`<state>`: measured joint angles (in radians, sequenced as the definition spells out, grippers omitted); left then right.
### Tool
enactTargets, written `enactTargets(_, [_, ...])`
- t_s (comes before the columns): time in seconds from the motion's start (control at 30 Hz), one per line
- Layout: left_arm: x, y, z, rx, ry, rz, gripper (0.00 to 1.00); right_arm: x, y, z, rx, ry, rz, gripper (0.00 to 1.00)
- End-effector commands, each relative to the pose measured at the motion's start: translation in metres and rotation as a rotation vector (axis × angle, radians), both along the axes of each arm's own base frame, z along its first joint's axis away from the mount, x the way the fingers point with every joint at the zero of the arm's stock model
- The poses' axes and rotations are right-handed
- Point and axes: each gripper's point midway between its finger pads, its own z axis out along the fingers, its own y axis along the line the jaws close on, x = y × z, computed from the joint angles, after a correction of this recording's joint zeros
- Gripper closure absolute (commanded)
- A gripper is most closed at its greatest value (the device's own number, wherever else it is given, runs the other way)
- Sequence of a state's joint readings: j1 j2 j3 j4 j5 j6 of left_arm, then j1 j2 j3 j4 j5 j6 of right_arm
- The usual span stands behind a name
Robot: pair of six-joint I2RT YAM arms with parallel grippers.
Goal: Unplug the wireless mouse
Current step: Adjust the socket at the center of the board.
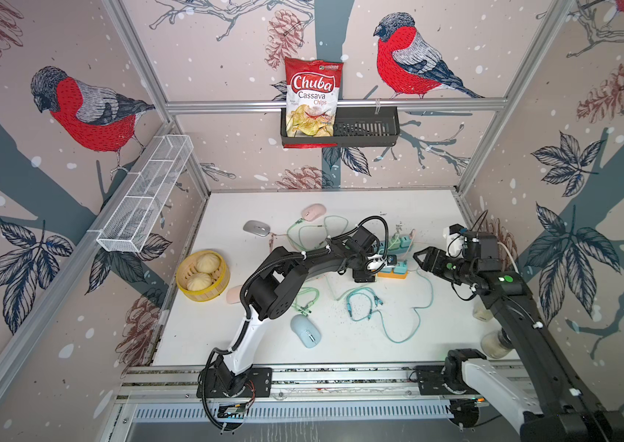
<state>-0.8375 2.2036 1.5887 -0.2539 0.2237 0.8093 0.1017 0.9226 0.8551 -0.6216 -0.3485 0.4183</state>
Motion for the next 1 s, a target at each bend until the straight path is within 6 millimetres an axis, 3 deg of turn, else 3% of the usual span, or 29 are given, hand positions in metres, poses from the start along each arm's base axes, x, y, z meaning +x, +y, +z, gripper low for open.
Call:
enactTargets(0.0, [0.002,0.005,-0.007,0.037,0.025,0.009,0.21,0.0,0.002,0.003,-0.001,-0.012,0.016,0.33])
enactTargets(0.13, [0.001,0.01,-0.016,0.085,0.054,0.005,0.21,-0.004,0.005,-0.005,-0.001,0.019,0.044,0.33])
enactTargets(0.2, [-0.002,0.014,-0.02,0.108,0.06,-0.015,0.27,-0.007,0.008,-0.012,-0.007,0.049,0.063,0.33])
enactTargets(0.27, [-0.007,0.019,-0.024,0.127,0.059,-0.049,0.38,-0.009,0.01,-0.016,-0.014,0.063,0.076,0.33])
enactTargets(0.37, [-0.014,0.024,-0.03,0.149,0.062,-0.099,0.63,-0.008,0.01,-0.017,-0.028,0.063,0.077,0.33])
enactTargets(0.53, [-0.021,0.035,-0.046,0.209,0.064,-0.153,0.97,-0.007,0.006,-0.02,-0.066,0.068,0.075,0.33])
enactTargets(0.57, [-0.019,0.039,-0.048,0.225,0.059,-0.148,1.0,-0.007,0.005,-0.021,-0.072,0.07,0.075,0.32])
enactTargets(0.7, [-0.014,0.06,-0.046,0.233,0.045,-0.126,1.0,-0.006,0.014,-0.021,-0.122,0.058,0.107,0.31])
enactTargets(0.87, [-0.011,0.086,-0.039,0.218,0.038,-0.116,1.0,0.002,0.027,-0.012,-0.356,0.061,0.182,0.31])
enactTargets(0.97, [-0.02,0.093,-0.036,0.212,0.097,-0.161,1.0,0.003,0.037,-0.014,-0.487,0.07,0.223,0.35])
